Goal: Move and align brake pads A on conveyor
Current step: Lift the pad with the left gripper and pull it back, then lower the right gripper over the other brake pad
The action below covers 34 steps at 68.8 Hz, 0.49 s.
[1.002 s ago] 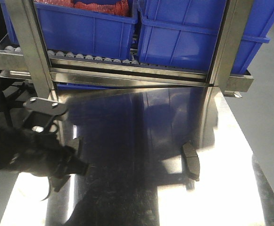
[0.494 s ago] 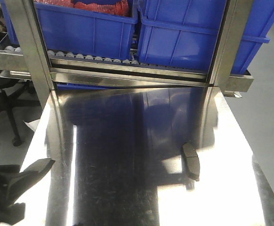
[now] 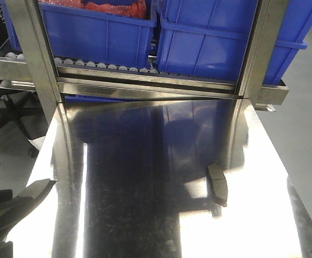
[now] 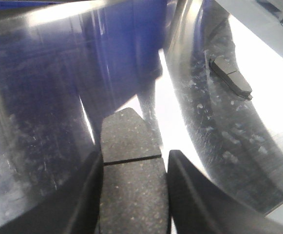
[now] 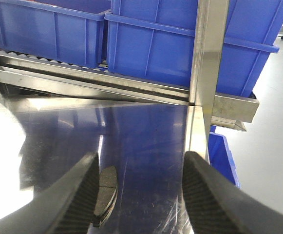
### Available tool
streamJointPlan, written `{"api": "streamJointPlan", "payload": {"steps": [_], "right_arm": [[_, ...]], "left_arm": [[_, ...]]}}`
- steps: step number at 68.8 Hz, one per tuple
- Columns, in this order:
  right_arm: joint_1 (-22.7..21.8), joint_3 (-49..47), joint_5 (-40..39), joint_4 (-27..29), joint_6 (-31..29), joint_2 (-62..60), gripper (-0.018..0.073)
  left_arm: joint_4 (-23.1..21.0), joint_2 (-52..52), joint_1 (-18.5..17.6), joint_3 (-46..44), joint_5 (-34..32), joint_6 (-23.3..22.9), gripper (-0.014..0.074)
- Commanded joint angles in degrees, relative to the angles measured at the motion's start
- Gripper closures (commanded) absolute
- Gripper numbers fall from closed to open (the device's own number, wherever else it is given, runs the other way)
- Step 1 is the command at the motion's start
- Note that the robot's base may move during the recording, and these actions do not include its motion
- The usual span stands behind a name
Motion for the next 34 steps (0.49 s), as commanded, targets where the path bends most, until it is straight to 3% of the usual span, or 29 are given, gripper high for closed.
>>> {"api": "streamJointPlan", "payload": {"steps": [1,34], "right_arm": [[0.03,-1.57,-4.06,-0.20,-0.29,0.55,0.0189],[0.03,-1.57,-4.12,-0.20,-0.29,0.55,0.0189]], "left_arm": [[0.00,-0.16,-0.29,-1.64,-5.88,-0.46,0.0604],[0.00,-0.16,-0.29,-1.64,-5.81,-0.46,0.0604]]}}
